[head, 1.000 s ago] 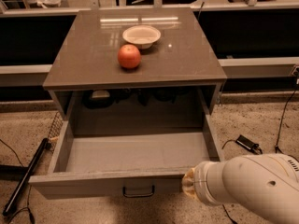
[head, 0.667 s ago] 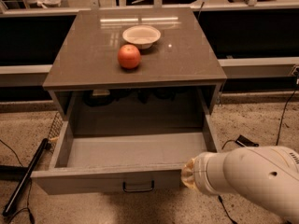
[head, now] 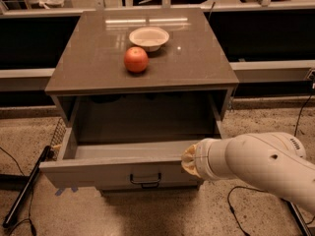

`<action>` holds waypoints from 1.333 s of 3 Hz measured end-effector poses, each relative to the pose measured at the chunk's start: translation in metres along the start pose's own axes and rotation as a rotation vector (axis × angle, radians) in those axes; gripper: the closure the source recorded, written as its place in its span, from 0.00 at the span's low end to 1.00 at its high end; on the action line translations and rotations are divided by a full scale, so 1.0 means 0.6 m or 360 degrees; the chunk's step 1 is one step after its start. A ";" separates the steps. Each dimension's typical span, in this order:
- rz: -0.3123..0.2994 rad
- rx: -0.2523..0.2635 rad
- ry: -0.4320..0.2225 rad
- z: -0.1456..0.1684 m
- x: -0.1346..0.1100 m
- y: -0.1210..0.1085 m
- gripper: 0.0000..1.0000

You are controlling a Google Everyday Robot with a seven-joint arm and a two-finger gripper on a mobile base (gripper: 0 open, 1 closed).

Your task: Close top drawer

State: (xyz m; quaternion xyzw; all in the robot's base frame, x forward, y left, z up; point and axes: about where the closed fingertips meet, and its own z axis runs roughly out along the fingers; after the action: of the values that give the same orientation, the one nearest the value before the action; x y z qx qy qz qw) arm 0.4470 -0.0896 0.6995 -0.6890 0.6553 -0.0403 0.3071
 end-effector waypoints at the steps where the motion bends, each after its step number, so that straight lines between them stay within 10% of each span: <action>1: 0.0000 0.0000 0.0000 0.000 0.000 0.000 1.00; 4: 0.0087 -0.0085 0.0174 -0.012 0.037 0.044 1.00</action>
Offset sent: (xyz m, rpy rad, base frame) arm -0.0039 -0.0075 -0.0055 -0.0342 0.0210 -0.0419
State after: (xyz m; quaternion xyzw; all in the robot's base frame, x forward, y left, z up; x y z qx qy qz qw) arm 0.4234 -0.1114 0.6853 -0.6755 0.6905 -0.0520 0.2533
